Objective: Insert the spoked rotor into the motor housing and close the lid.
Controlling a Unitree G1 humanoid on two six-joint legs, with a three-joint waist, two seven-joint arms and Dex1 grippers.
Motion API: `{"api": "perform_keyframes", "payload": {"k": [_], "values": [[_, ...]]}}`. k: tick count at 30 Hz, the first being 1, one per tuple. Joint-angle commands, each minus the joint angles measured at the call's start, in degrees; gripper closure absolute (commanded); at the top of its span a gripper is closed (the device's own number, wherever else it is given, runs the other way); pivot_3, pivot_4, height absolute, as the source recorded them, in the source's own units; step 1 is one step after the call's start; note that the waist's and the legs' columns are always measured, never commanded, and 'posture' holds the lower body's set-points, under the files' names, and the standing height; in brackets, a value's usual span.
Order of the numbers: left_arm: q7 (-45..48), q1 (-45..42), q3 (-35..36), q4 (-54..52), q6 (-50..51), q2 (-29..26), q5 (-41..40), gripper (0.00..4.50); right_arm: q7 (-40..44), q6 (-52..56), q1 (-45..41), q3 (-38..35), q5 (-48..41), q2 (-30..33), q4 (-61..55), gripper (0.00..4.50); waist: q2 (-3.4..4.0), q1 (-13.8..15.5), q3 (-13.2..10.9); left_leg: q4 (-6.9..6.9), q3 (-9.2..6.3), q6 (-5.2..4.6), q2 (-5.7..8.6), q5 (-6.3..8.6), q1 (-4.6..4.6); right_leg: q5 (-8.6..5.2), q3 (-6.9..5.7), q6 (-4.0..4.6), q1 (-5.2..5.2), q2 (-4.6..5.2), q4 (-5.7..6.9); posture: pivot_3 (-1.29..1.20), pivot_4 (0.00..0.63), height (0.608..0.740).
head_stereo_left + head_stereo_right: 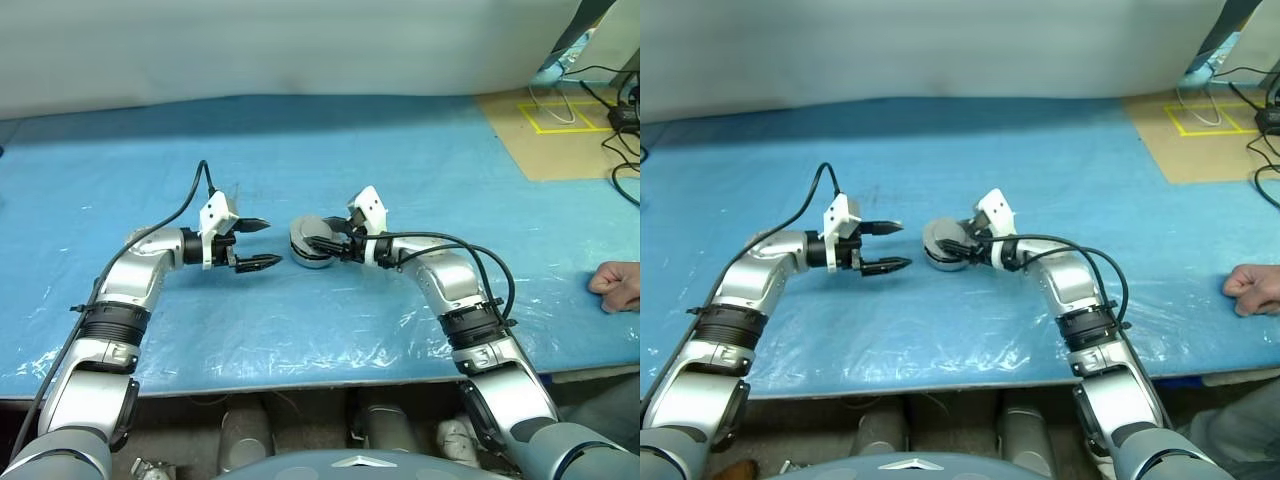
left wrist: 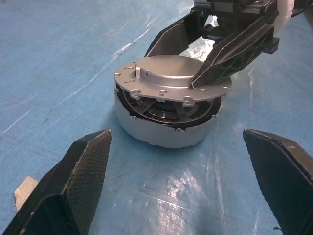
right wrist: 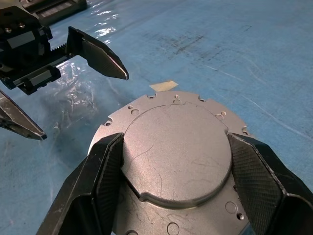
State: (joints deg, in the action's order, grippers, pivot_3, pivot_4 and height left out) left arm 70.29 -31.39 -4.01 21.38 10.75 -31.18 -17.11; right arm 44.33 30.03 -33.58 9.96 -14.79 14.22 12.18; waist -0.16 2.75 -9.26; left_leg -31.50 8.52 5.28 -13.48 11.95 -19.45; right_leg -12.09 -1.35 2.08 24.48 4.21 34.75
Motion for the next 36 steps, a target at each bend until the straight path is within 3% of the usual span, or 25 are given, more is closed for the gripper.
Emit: {"api": "perform_keyframes", "payload": {"k": [1,8,27,29,36], "values": [[0.0,-0.9,0.4,-1.2,-0.6,0.1,-0.1,0.00,0.4,-1.0,-0.1,0.8,0.9,-0.1,0.4,1.53,0.00,0.0,0.0,-0.03,0.00,0.00,0.00,0.00,-0.01,0.00,0.00,0.00,0.00,0.00,0.01,0.00,0.150,0.740],[0.2,-0.9,0.3,-1.7,-0.2,0.4,-0.3,0.00,-0.2,-7.9,2.5,5.5,7.8,1.1,3.0,1.53,-0.01,-0.1,0.0,-0.11,0.00,0.00,-0.02,0.00,-0.01,0.00,0.01,0.00,0.00,0.00,0.05,0.00,0.150,0.740],[0.0,-0.9,0.1,-1.5,-0.7,1.4,0.1,0.00,-4.9,-11.2,2.6,6.7,12.4,-0.4,11.4,1.53,-0.03,-0.2,0.0,-0.64,0.01,-0.02,-0.10,0.01,0.29,0.11,0.07,0.17,-0.29,0.01,0.19,0.00,0.150,0.740],[0.1,-0.9,0.2,-1.5,-0.7,1.5,0.2,0.00,-7.2,-10.7,1.8,9.4,16.3,0.3,15.4,1.53,-0.03,-0.3,0.1,-0.64,0.01,-0.02,-0.11,0.01,0.33,0.11,0.07,0.18,-0.30,0.01,0.20,0.00,0.150,0.740],[0.1,-0.6,0.2,-1.8,-0.6,1.6,0.3,0.00,-4.2,-3.5,1.0,9.9,15.2,1.5,19.0,1.53,-0.02,-0.1,0.6,-0.63,0.03,-0.05,-0.10,0.03,0.99,0.10,0.08,0.15,-0.96,0.05,0.13,0.00,0.150,0.740]]}}
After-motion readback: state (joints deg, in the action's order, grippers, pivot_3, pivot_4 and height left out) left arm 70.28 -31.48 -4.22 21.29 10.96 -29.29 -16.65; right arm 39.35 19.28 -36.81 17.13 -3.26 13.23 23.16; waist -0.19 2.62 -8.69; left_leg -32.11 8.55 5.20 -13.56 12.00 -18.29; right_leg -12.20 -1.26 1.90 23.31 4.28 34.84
